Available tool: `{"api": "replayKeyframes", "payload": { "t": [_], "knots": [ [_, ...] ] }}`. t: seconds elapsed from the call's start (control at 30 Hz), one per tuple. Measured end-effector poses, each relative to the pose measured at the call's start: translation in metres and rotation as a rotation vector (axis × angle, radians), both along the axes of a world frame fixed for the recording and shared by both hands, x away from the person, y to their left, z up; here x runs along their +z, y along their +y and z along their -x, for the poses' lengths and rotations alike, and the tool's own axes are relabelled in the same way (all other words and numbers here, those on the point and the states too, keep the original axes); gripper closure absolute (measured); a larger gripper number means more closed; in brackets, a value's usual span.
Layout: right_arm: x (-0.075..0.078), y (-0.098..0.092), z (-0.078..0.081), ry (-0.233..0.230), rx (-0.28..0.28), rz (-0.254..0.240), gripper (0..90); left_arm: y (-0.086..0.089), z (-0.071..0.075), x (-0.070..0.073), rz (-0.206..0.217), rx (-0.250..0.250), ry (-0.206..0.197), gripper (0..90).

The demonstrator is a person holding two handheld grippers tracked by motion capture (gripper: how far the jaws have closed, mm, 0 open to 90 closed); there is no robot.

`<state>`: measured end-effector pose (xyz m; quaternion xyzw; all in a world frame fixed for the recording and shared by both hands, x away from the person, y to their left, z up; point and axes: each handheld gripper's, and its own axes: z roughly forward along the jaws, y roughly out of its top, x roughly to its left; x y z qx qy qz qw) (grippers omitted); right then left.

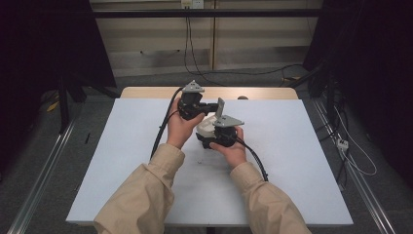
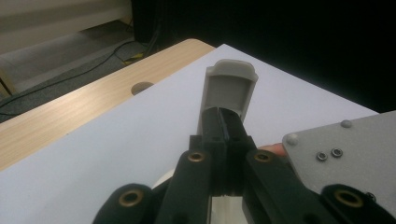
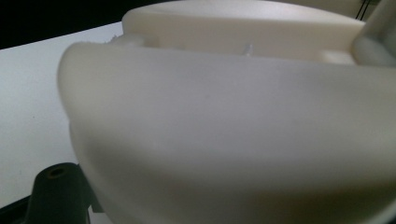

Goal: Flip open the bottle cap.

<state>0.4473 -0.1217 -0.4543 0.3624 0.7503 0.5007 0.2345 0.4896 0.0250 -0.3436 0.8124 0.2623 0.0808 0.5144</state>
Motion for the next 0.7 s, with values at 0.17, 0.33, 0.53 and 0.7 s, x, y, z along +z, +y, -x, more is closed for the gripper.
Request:
{"api": "replayKeyframes", "payload": {
  "t": [0.17, 0.33, 0.53, 0.7],
  "knots": [
    [-0.0002, 0.0, 0.0001, -0.001, 0.0, -0.001, 18.5, -0.002, -0.0017, -0.0013, 0.001, -0.002, 0.004, 90.0],
    [-0.0001, -0.0002, 0.0, 0.0, 0.001, -0.001, 18.5, -0.004, -0.0035, -0.0028, -0.001, -0.007, 0.004, 90.0],
    [-0.0001, -0.0003, 0.0, 0.0, 0.002, 0.0, 18.5, -0.0056, -0.0059, -0.004, 0.001, -0.01, 0.007, 90.0],
    [0.0, -0.0004, -0.0001, 0.001, 0.003, 0.001, 18.5, -0.0067, -0.0074, -0.005, -0.005, -0.011, 0.005, 90.0]
  ]
}}
